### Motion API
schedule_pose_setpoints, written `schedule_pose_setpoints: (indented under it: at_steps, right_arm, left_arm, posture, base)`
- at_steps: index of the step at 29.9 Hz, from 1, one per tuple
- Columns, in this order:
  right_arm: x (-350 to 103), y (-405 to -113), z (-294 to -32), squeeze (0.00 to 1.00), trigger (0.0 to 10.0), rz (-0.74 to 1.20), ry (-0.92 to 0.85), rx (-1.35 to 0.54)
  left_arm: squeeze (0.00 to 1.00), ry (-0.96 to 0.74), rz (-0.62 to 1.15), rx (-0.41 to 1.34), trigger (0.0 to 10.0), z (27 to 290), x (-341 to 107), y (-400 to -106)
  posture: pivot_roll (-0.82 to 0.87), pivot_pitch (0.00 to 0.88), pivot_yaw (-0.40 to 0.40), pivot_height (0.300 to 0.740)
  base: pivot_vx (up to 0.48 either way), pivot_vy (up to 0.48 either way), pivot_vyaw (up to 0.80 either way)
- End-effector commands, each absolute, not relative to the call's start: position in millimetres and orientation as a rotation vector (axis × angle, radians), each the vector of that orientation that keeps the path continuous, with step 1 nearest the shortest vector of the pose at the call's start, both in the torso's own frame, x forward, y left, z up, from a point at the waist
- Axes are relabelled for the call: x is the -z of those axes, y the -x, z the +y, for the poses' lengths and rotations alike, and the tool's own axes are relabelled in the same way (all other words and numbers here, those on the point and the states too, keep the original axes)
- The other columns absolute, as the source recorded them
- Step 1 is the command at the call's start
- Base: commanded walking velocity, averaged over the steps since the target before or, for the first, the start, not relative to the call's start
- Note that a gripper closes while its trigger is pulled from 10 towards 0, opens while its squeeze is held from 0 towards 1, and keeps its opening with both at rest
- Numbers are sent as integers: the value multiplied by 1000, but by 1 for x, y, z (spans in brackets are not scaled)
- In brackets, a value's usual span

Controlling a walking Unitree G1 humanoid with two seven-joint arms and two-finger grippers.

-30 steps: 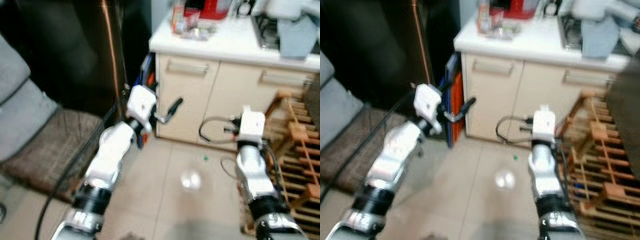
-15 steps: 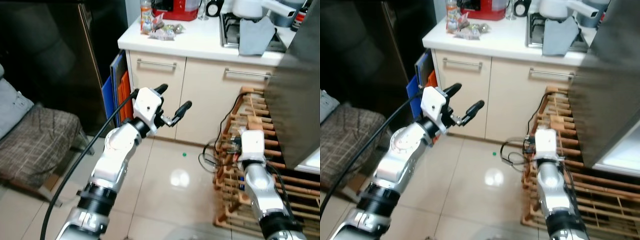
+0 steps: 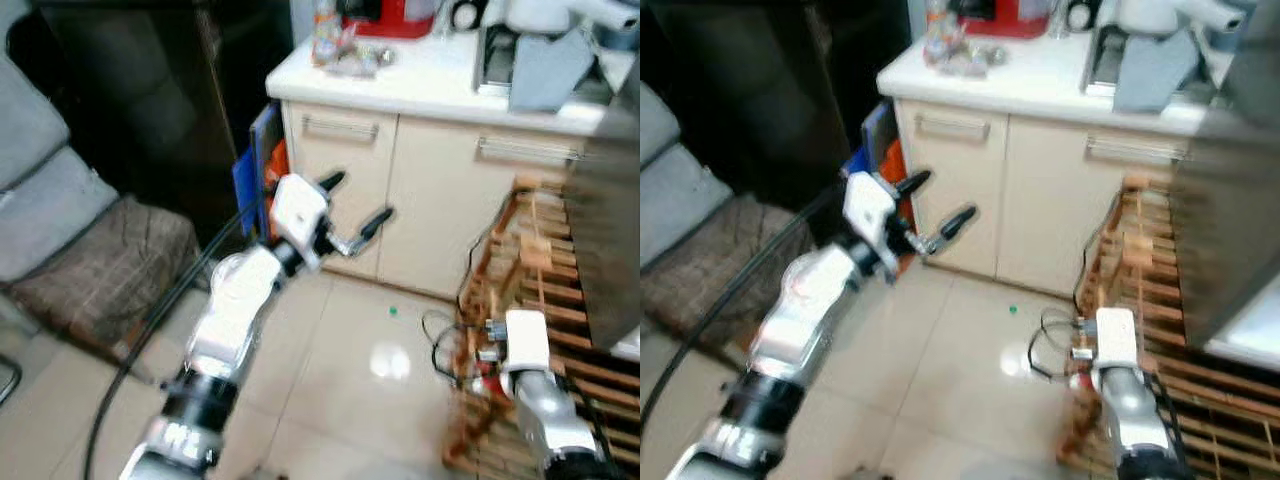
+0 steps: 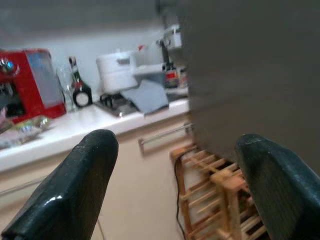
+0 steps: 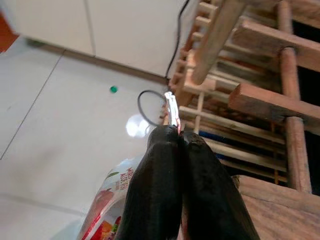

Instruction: Restocking fridge

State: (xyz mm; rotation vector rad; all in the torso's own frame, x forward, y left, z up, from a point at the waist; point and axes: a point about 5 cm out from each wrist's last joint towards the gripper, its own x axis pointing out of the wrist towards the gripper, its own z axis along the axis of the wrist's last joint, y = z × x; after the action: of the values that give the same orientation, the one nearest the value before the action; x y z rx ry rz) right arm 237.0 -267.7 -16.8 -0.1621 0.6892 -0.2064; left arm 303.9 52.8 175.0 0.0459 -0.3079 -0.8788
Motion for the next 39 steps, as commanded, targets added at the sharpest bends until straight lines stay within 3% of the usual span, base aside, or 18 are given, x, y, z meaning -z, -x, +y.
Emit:
schedule_pose_setpoints:
  at_steps: [1, 5, 10, 18, 28, 35, 39]
  right_arm:
    - [26, -206, -307, 0, 0, 829, 180, 317]
    - [34, -198, -302, 0, 0, 888, 141, 235]
    - [43, -201, -265, 0, 0, 907, 84, 2]
    - [53, -197, -244, 0, 0, 938, 58, -121]
    - [72, -187, -222, 0, 0, 973, 71, -119]
    - [77, -176, -226, 0, 0, 998, 83, -94]
    - [84, -155, -243, 0, 0, 1079, 103, -62]
  left_arm:
    - [0, -55, -289, 857, 10000, 66, -172, -306]
    - [0, -41, -277, 865, 10000, 64, -171, -306]
    - [0, -66, -248, 875, 10000, 61, -165, -307]
    - [0, -78, -229, 882, 10000, 63, -163, -307]
    - [0, -63, -224, 883, 10000, 63, -163, -307]
    - [0, -67, -219, 877, 10000, 62, -161, -306]
    - [0, -63, -214, 883, 10000, 61, -160, -305]
  posture:
    - [-105, 0, 36, 740]
    - [-116, 0, 38, 740]
    - [-122, 0, 38, 740]
    - [-113, 0, 48, 740]
    - [-111, 0, 39, 740]
    - [-117, 0, 33, 740]
    - [-123, 0, 32, 740]
  base:
    - [0, -480, 0]
    - [0, -118, 0]
    - [0, 0, 0]
    - [-66, -84, 0]
    - [-249, -286, 0]
    - [0, 0, 0]
    - [0, 0, 0]
